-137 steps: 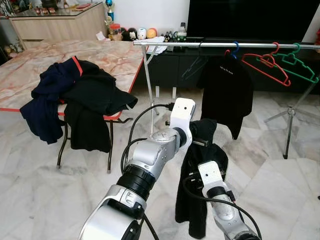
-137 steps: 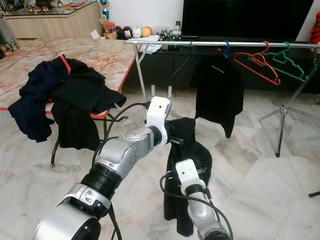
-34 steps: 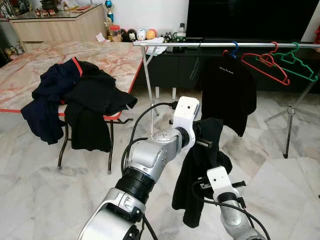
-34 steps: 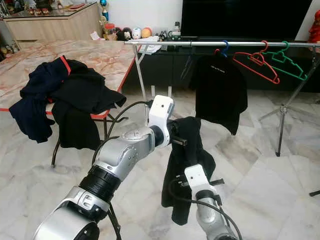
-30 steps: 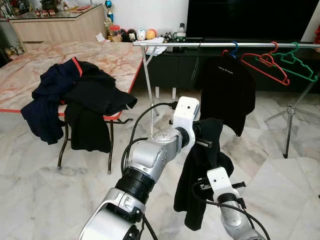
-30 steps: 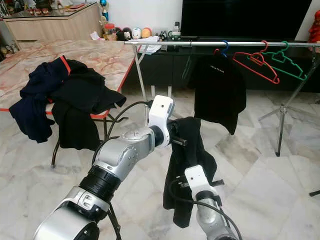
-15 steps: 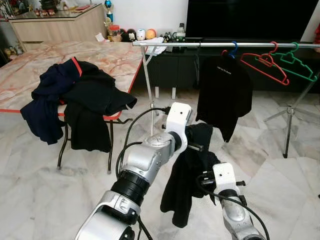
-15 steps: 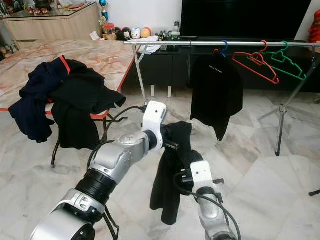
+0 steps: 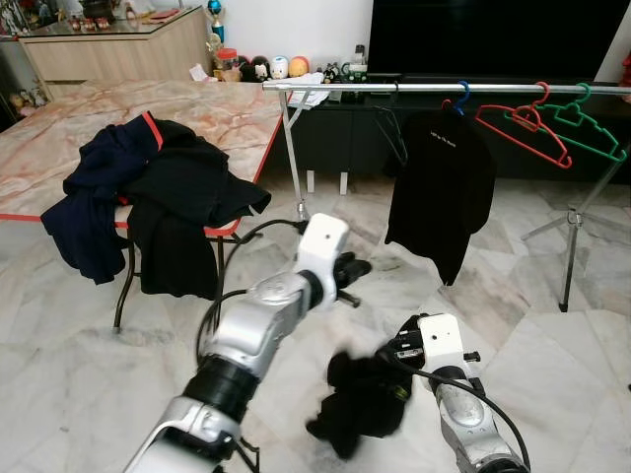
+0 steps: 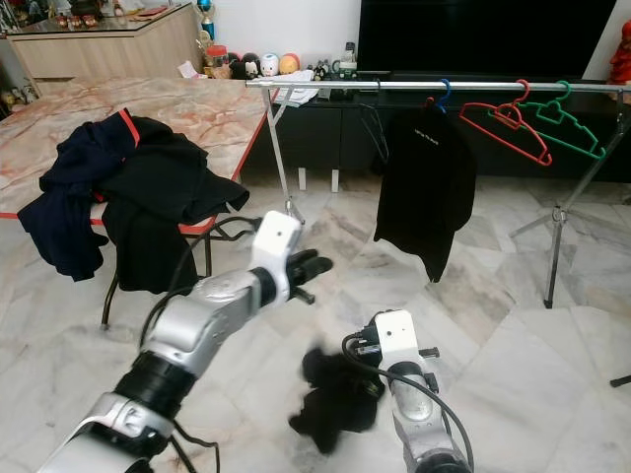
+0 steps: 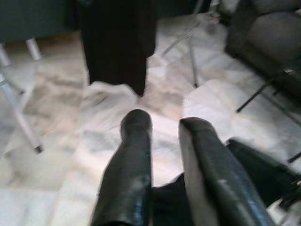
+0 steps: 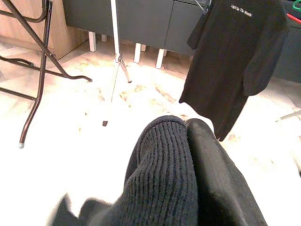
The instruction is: Hang hanger
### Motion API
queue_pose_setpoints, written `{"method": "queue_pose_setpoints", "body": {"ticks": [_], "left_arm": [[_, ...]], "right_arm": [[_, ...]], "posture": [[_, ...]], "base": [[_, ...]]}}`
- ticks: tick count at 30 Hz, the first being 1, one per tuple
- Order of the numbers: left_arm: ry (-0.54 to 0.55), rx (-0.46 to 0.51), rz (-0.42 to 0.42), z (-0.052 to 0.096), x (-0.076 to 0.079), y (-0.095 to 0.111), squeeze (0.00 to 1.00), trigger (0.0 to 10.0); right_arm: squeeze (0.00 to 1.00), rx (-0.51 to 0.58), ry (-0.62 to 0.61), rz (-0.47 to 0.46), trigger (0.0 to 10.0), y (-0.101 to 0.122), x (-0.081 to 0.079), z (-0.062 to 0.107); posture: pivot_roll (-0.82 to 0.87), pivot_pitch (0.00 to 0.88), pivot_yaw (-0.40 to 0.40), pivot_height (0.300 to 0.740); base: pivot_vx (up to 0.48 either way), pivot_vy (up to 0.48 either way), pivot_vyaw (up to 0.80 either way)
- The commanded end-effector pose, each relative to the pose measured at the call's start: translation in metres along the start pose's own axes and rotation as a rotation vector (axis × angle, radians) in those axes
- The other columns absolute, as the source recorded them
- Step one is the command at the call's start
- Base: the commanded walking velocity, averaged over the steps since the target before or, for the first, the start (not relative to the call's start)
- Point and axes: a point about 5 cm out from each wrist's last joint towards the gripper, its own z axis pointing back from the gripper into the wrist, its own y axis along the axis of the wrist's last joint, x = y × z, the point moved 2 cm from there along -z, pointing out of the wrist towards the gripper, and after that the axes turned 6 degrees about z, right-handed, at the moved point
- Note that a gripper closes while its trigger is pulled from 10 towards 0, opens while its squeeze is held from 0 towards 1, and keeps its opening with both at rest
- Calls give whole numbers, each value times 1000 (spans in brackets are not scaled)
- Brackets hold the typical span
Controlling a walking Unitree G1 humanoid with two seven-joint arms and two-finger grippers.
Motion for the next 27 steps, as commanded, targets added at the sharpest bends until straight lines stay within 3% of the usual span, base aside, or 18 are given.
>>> {"method": "queue_pose_setpoints", "body": {"ticks": [1, 6, 8, 9, 11, 12, 13, 14, 15, 17, 20, 21, 22, 23, 26, 27], "left_arm": [[35, -24, -32, 7, -11, -8, 1000, 10000], [247, -46, -21, 28, -57, -32, 1000, 10000], [429, -106, -104, 51, -92, -63, 1000, 10000], [429, -106, -104, 51, -92, -63, 1000, 10000], [507, -151, -153, 70, -106, -88, 1000, 10000], [507, -151, -153, 70, -106, -88, 1000, 10000], [543, -183, -182, 82, -113, -105, 1000, 10000], [560, -237, -190, 96, -116, -129, 51, 10000], [560, -237, -190, 96, -116, -129, 51, 10000], [585, -376, -144, 132, -117, -186, 0, 10000], [596, -407, -138, 139, -117, -196, 0, 10000], [646, -427, -75, 151, -121, -207, 341, 10000], [646, -427, -75, 151, -121, -207, 341, 10000], [700, -434, -57, 164, -127, -212, 0, 10000], [760, -398, 9, 176, -133, -214, 0, 10000], [806, -411, 98, 191, -137, -225, 0, 10000]], "right_arm": [[0, 27, -1, -38, 0, 11, 0, -5], [0, -23, -10, -130, 0, 6, -1, -5], [0, -71, -86, -239, 0, 0, 7, -4], [0, -71, -86, -239, 0, 0, 7, -4], [0, -62, -126, -323, 0, 0, 11, -3], [0, -62, -126, -323, 0, 0, 11, -3], [0, -43, -139, -329, 0, 1, 14, -1], [0, -17, -161, -339, 0, 3, 18, 1], [0, -17, -161, -339, 0, 3, 18, 1], [0, 38, -208, -358, 0, 8, 26, 8], [0, 46, -215, -358, 0, 9, 27, 10], [0, 65, -223, -340, 0, 11, 30, 12], [0, 65, -223, -340, 0, 11, 30, 12], [0, 75, -239, -319, 0, 13, 34, 14], [0, 83, -263, -321, 0, 14, 41, 18], [0, 75, -291, -332, 3373, 12, 46, 19]], "posture": [[55, 43, 35, 740], [52, 32, 43, 740], [52, 27, 47, 740], [52, 27, 47, 740], [50, 23, 48, 740], [50, 23, 48, 740], [52, 19, 52, 740], [52, 12, 53, 740], [52, 12, 53, 740], [44, 0, 55, 740], [44, 0, 55, 740], [46, 0, 57, 740], [46, 0, 57, 740], [27, 0, 61, 740], [31, 0, 59, 740], [57, 0, 52, 740]], "base": [[0, 0, 0], [0, 0, 0], [0, 0, 0], [0, 0, 0], [0, 0, 0], [0, 0, 0], [0, 0, 0], [0, 0, 0], [0, 0, 0], [0, 0, 0], [0, 0, 0], [0, 0, 0], [0, 0, 0], [0, 0, 0], [0, 0, 0], [0, 0, 0]]}}
